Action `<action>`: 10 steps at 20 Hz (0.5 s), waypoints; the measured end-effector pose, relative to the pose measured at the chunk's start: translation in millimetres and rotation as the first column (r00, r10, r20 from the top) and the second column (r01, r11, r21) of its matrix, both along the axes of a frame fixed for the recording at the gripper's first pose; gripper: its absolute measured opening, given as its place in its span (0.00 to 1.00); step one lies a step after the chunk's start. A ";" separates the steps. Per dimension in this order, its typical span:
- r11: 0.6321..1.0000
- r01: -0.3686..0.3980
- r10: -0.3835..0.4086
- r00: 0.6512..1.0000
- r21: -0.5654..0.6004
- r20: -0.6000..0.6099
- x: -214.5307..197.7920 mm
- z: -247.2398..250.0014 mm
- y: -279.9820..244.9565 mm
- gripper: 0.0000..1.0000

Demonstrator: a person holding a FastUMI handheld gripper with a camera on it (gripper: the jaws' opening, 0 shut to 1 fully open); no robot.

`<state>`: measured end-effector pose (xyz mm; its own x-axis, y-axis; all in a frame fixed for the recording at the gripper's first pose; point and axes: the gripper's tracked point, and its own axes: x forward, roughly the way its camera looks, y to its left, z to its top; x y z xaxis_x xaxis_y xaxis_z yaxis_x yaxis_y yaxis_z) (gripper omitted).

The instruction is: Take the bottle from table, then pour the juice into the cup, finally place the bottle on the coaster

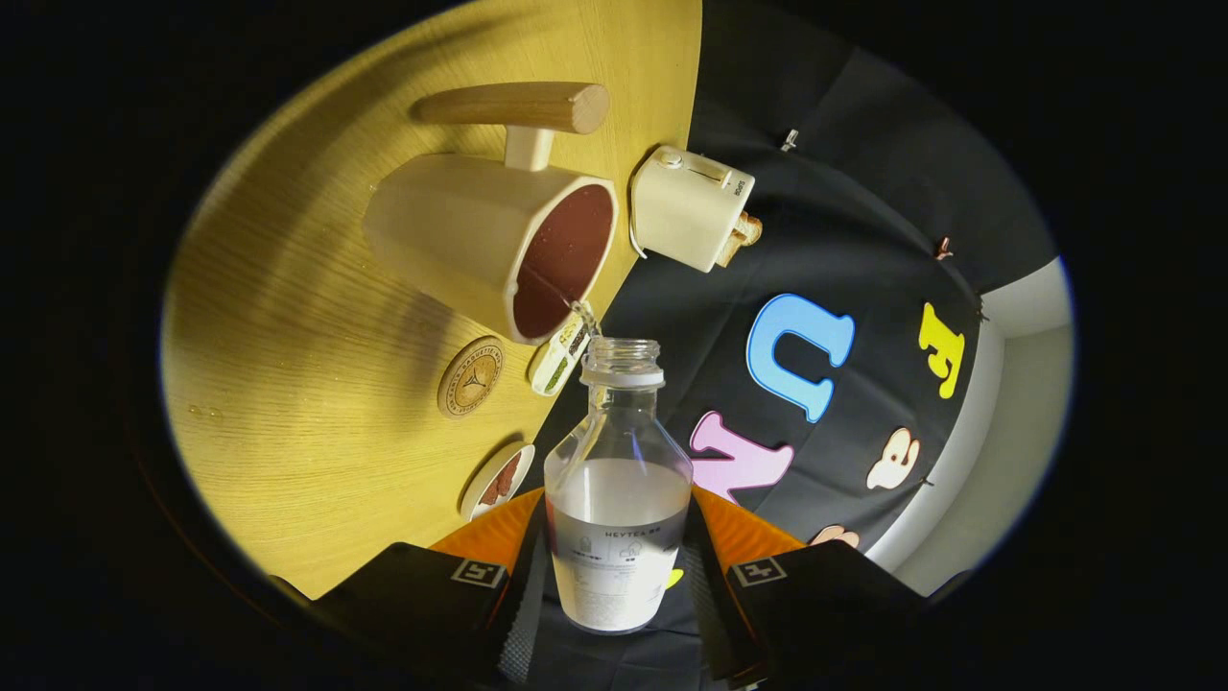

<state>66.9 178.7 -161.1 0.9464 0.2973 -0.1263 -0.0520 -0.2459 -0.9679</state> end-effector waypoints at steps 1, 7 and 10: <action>1.000 -0.006 0.006 1.000 -0.006 0.004 -0.9 0.9 0.6 0.70; 0.999 -0.027 0.028 0.999 -0.041 0.022 3.5 2.5 6.2 0.70; 0.997 -0.047 0.049 0.998 -0.064 0.040 4.1 4.2 8.1 0.70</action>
